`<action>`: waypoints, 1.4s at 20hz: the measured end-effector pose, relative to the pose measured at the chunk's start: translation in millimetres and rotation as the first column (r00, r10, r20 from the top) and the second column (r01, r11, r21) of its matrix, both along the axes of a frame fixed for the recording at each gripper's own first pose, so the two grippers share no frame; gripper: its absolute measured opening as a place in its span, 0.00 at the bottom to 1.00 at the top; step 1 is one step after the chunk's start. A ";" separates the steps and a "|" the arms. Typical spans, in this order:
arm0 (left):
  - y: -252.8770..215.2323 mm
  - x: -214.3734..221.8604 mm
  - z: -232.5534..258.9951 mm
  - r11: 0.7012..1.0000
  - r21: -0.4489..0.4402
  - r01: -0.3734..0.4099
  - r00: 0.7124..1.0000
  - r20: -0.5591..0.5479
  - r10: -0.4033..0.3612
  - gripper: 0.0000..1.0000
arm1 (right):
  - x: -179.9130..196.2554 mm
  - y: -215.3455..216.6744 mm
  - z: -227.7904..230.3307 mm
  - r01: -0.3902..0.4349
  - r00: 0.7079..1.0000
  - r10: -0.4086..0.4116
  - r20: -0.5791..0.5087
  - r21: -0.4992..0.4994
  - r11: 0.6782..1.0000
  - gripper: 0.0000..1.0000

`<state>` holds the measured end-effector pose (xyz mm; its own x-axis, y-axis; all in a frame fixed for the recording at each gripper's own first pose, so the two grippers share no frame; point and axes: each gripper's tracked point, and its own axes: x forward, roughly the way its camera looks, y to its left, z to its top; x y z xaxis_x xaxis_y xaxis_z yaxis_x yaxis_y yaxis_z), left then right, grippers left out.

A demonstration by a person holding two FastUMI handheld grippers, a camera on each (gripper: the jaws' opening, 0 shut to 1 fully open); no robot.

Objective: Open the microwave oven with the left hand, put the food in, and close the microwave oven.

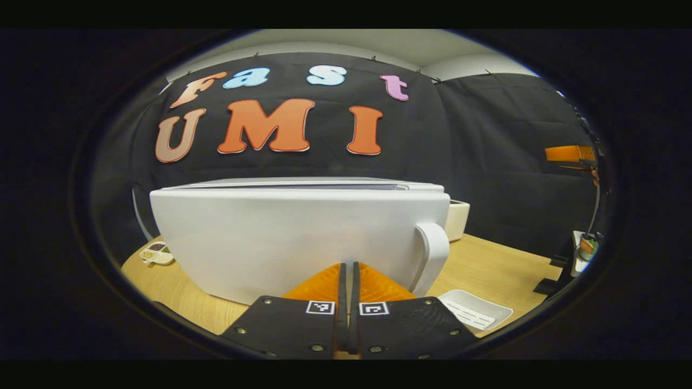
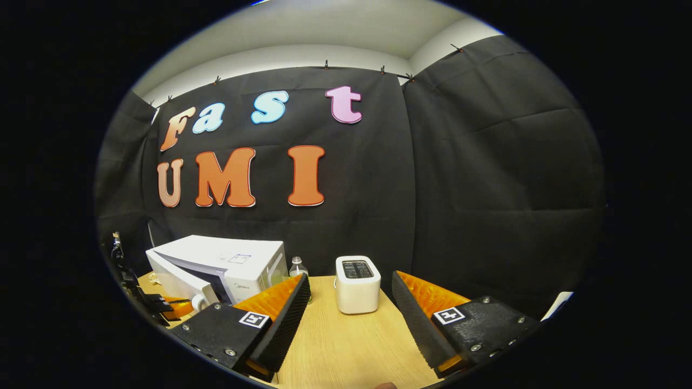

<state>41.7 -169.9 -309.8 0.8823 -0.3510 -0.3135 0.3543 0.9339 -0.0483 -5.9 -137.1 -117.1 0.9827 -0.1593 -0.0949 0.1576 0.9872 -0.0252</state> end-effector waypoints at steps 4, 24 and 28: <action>-7.0 20.9 -5.6 0.999 0.026 -0.021 1.000 0.005 0.021 0.02 | -0.4 -12.2 -0.7 0.023 1.000 -0.023 0.001 0.020 1.000 0.95; 25.8 9.6 67.2 0.996 0.028 -0.090 0.996 -0.007 0.090 0.01 | -5.3 12.4 -6.7 0.004 1.000 -0.004 -0.017 0.019 1.000 0.95; 76.2 3.8 160.1 0.991 -0.017 -0.130 0.990 0.055 0.131 0.01 | -6.5 33.2 7.2 -0.029 1.000 0.029 0.000 0.002 1.000 0.94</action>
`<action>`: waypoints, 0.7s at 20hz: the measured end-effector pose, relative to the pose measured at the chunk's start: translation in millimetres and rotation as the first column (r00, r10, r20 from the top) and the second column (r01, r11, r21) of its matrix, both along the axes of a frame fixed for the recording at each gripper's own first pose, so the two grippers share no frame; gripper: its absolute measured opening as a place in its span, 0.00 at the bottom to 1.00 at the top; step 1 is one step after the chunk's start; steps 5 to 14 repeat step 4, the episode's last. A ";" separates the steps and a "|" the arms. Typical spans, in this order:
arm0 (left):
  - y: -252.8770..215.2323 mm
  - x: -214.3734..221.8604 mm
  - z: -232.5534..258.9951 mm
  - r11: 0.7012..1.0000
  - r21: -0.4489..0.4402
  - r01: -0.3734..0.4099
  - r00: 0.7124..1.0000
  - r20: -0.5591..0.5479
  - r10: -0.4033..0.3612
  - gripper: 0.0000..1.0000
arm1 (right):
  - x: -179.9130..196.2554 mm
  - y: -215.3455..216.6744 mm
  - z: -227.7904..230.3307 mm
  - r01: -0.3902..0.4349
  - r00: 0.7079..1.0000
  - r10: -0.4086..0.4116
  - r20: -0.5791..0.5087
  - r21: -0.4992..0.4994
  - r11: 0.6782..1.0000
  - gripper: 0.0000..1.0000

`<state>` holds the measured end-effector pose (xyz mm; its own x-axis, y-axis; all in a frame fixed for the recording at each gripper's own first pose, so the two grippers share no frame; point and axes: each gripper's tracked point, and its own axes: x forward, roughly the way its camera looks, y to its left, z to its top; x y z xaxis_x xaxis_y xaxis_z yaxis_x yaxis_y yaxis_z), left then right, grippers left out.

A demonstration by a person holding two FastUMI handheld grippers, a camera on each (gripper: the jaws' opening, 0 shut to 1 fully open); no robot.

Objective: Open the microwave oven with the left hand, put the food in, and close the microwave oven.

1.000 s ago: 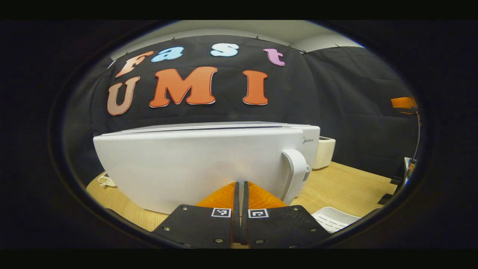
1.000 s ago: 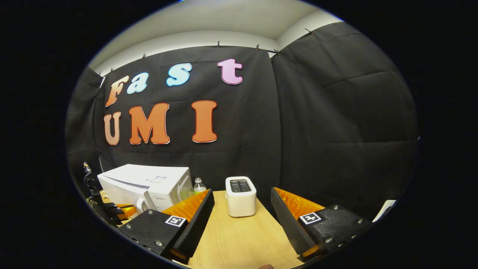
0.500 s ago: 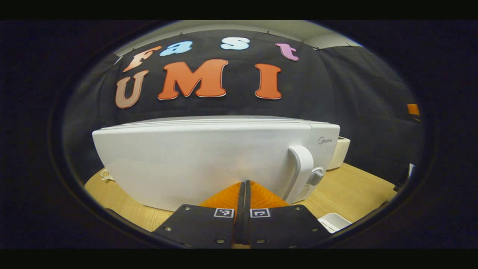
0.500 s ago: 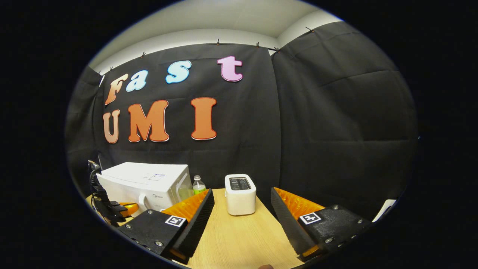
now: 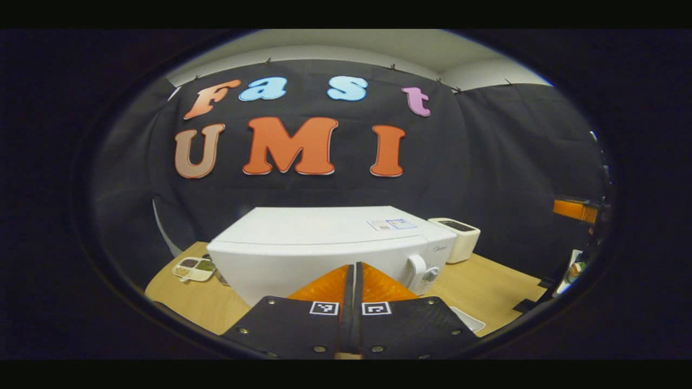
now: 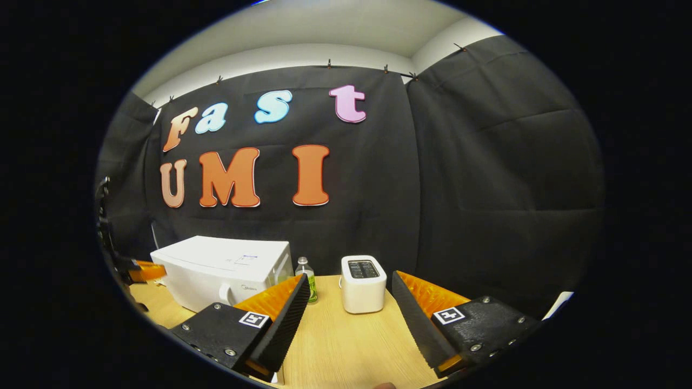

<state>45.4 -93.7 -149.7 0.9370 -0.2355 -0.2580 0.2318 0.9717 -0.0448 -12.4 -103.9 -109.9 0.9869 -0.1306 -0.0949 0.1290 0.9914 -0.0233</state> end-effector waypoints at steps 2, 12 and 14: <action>30.8 0.2 39.1 0.998 0.034 -0.046 0.998 0.044 0.044 0.00 | 1.6 10.4 7.7 -0.017 1.000 0.017 0.006 0.000 1.000 0.95; 60.6 -0.9 68.4 0.993 0.069 -0.100 0.993 0.070 0.095 0.03 | 2.4 22.6 15.4 -0.041 0.999 0.041 0.010 0.000 0.999 1.00; 60.6 -0.9 68.4 0.993 0.069 -0.100 0.993 0.070 0.095 0.03 | 2.4 22.6 15.4 -0.041 0.999 0.041 0.010 0.000 0.999 1.00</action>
